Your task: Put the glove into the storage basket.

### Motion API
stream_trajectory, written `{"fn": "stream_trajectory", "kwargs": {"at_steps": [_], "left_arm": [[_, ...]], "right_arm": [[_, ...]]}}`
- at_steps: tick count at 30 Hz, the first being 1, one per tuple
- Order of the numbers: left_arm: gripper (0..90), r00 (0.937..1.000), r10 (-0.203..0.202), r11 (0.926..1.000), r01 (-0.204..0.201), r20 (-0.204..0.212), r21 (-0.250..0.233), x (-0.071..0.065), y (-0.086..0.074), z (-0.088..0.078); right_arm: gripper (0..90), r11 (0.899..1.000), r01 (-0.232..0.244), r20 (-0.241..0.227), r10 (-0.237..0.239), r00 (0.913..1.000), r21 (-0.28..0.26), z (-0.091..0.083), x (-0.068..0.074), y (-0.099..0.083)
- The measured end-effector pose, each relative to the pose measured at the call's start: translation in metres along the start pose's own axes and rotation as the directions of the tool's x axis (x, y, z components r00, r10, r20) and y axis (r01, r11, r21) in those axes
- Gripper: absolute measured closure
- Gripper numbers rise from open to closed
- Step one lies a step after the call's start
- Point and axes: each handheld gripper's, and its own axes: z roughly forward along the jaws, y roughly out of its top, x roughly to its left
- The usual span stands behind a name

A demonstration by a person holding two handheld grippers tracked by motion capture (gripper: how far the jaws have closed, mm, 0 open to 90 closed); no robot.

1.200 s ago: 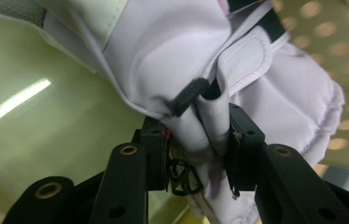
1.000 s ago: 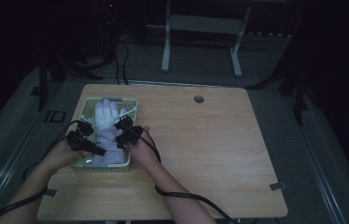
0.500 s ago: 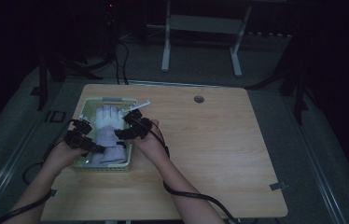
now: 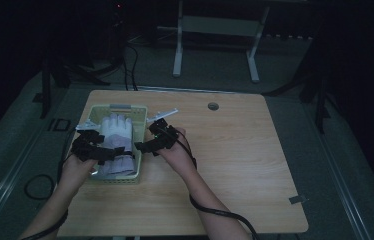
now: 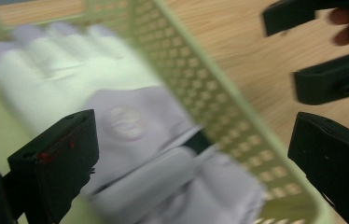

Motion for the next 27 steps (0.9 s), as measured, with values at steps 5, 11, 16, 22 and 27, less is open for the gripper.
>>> {"fn": "stream_trajectory", "kwargs": {"at_steps": [5,11,16,22,27], "left_arm": [[2.2,0.9995,0.031,0.9994,-0.031,0.01,-0.016,-0.022,-0.002,0.01],[2.3,0.9971,0.075,0.9969,-0.075,-0.007,-0.024,-0.043,-0.003,0.02],[2.3,0.9937,0.111,0.992,-0.11,0.011,-0.062,-0.06,-0.001,0.021],[2.3,0.985,0.156,0.9867,-0.152,0.073,-0.057,-0.086,-0.001,0.031],[2.3,0.9792,0.182,0.9824,-0.178,0.089,-0.058,-0.1,0.0,0.036]], "right_arm": [[14.3,1.0,0.015,0.023,-0.015,0.9996,0.006,-0.012,-0.01,-0.01],[14.3,1.0,0.017,0.047,-0.018,0.9987,0.021,-0.022,-0.022,-0.028],[14.3,1.0,0.019,0.053,-0.019,0.9984,0.017,-0.03,-0.028,-0.038],[14.4,1.0,0.011,0.064,-0.012,0.9979,0.017,-0.042,-0.039,-0.056],[14.3,1.0,0.004,0.066,-0.005,0.9978,0.015,-0.05,-0.047,-0.067]]}}
